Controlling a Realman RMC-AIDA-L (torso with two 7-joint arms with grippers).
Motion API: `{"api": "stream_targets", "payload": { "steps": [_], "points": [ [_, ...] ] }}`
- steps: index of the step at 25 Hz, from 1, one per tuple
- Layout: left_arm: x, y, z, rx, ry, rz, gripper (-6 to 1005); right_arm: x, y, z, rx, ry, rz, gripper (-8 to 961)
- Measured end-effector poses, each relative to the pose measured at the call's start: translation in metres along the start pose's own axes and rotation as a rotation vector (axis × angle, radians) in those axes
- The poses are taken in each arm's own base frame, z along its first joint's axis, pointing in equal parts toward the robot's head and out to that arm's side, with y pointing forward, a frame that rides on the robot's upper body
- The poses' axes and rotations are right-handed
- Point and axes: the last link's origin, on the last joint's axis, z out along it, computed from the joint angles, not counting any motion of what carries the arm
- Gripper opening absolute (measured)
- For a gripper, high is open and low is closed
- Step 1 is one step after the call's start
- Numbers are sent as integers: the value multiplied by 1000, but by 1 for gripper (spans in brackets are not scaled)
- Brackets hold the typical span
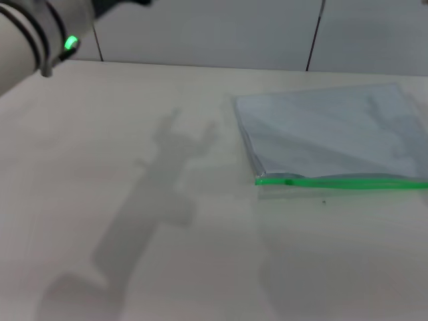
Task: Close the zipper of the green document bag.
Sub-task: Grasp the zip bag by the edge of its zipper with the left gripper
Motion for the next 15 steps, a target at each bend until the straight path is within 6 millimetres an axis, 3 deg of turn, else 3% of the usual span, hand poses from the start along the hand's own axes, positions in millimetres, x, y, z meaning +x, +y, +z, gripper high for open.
{"api": "stream_targets", "payload": {
  "steps": [15],
  "points": [
    [-15, 102, 5, -439, -247, 463, 859, -1, 2, 2, -4, -1, -1, 894]
  ]
}}
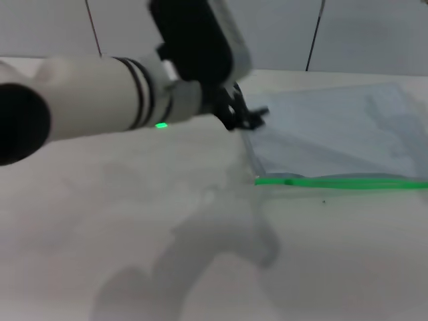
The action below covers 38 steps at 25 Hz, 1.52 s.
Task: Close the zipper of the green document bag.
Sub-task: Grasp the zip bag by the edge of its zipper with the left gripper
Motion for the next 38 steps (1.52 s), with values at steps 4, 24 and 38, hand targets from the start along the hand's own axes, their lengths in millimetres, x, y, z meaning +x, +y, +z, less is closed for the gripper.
{"api": "stream_targets", "payload": {
  "steps": [4, 24, 38],
  "points": [
    [3, 18, 13, -118, -40, 40, 858, 1, 2, 3, -5, 7, -4, 894],
    [-13, 47, 35, -283, -186, 229, 856, 1, 4, 6, -10, 11, -7, 893],
    [-20, 44, 53, -244, -157, 278, 853, 0, 6, 6, -16, 6, -6, 893]
  ]
}}
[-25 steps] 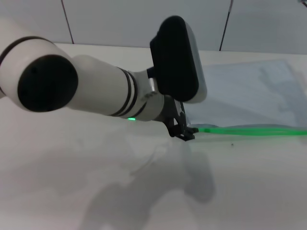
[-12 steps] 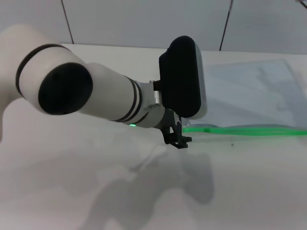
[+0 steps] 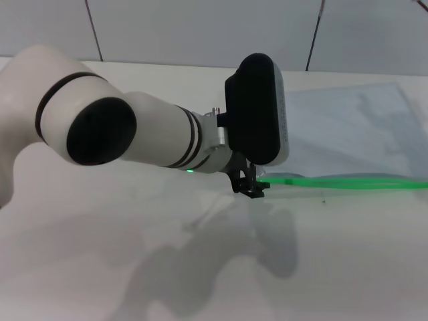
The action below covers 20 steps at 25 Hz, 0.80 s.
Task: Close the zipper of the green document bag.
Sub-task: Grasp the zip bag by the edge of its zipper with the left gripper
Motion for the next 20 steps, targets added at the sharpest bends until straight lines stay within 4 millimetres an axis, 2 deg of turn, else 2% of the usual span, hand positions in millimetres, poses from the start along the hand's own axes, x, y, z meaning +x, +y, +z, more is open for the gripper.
{"api": "stream_targets", "payload": {
  "steps": [10, 20],
  "points": [
    [-4, 4, 9, -7, 8, -6, 851, -2, 2, 2, -5, -4, -2, 893],
    [-11, -2, 22, 23, 1, 12, 848, -3, 4, 2, -8, -5, -4, 893]
  ]
}}
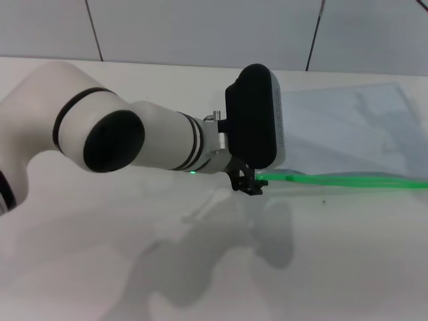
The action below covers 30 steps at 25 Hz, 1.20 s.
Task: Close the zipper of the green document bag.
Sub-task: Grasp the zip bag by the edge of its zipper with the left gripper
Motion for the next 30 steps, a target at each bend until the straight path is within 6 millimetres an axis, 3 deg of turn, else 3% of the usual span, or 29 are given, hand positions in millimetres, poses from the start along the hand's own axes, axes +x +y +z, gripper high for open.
{"api": "stream_targets", "payload": {
  "steps": [11, 16, 30],
  "points": [
    [1, -3, 6, 30, 52, -2, 846, 0, 3, 0, -7, 1, -4, 894],
    [-2, -3, 9, 48, 61, -17, 752, 0, 3, 0, -7, 1, -4, 894],
    [-8, -8, 14, 82, 76, -26, 727, 0, 4, 0, -11, 0, -7, 894]
  ]
}}
